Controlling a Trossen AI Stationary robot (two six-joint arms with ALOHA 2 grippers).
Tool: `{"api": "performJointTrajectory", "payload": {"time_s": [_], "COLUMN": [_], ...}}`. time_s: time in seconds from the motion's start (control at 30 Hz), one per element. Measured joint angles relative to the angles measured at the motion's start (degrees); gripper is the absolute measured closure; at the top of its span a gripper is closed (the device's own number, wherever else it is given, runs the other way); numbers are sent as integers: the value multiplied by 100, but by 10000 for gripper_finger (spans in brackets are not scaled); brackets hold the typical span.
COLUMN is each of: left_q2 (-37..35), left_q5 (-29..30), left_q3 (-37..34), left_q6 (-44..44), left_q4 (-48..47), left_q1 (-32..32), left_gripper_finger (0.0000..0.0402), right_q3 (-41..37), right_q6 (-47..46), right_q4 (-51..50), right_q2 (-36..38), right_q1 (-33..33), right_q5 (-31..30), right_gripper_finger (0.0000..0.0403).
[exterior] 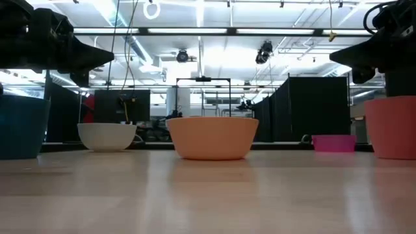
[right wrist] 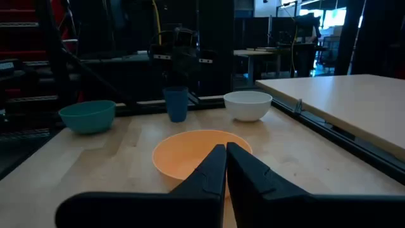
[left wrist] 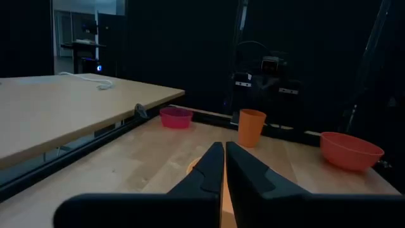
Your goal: Nest bowls inside each other
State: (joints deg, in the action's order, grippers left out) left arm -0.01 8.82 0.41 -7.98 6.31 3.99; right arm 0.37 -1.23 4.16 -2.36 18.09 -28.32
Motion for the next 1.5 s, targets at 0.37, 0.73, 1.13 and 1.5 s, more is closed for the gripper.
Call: {"api": "performJointTrajectory", "payload": {"time_s": [0.37, 0.73, 1.13, 1.5], "left_q2": [0, 0, 0, 0], "left_q5": [-1, 0, -2, 0], "left_q3": [1, 2, 2, 2], "left_q6": [-1, -1, 1, 306], "left_q4": [1, 0, 0, 280], "left_q1": [0, 0, 0, 0], "left_gripper_finger": [398, 398, 394, 399], "right_q3": [-1, 0, -1, -1], "right_q6": [0, 0, 0, 10], "right_q4": [0, 0, 0, 34], "right_q2": [-1, -1, -1, -1], "right_q1": [0, 0, 0, 0], "right_q5": [0, 0, 0, -15], "right_gripper_finger": [403, 403, 403, 403]}}
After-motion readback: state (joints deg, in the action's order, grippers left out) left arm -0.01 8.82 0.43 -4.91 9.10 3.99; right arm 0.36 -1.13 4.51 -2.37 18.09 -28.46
